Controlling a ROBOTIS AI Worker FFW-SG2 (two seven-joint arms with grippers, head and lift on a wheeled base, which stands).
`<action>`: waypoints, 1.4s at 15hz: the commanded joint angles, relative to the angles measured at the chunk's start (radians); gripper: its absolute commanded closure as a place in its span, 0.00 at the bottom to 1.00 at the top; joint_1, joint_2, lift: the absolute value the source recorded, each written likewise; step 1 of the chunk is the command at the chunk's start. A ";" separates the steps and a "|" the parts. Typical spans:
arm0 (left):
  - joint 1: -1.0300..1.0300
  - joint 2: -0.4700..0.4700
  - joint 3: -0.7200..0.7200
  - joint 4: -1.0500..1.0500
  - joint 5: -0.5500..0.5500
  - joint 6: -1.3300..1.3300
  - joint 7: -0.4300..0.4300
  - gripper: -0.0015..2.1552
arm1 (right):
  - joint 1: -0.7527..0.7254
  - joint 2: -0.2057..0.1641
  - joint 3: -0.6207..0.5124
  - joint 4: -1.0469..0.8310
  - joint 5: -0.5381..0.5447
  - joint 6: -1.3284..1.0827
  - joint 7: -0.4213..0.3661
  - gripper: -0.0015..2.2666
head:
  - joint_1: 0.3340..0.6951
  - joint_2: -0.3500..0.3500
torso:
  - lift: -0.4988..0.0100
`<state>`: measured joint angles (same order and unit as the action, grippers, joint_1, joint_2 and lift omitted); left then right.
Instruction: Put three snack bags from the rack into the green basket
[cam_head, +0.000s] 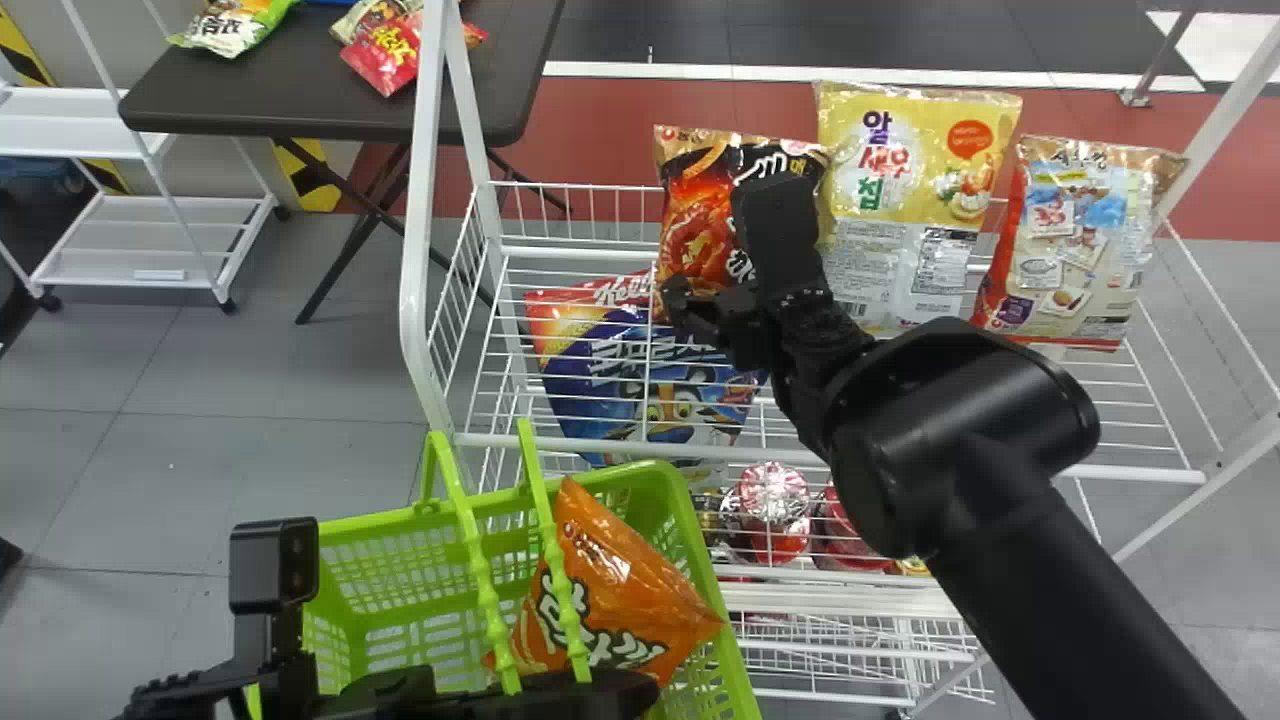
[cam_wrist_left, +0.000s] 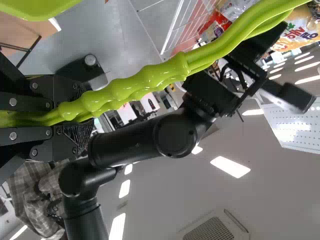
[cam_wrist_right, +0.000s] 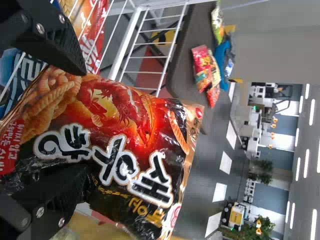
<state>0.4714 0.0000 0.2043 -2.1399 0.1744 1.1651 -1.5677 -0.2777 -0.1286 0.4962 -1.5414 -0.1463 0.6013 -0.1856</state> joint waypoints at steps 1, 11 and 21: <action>0.001 -0.003 0.003 0.002 0.001 0.000 -0.013 1.00 | -0.021 0.003 0.009 0.037 0.028 0.005 0.000 0.56 | 1.00 0.53 | 0.98; 0.001 -0.003 0.012 0.003 0.004 -0.003 -0.013 1.00 | 0.109 -0.063 -0.025 -0.259 0.010 0.064 0.045 0.99 | 1.00 0.54 | 0.98; -0.019 -0.003 0.017 0.006 0.008 -0.003 -0.013 1.00 | 0.347 -0.233 -0.257 -0.872 -0.274 0.717 0.169 0.99 | 1.00 0.48 | 0.98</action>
<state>0.4599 0.0000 0.2261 -2.1359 0.1827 1.1621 -1.5677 0.0420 -0.3454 0.2784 -2.3601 -0.3643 1.2355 -0.0249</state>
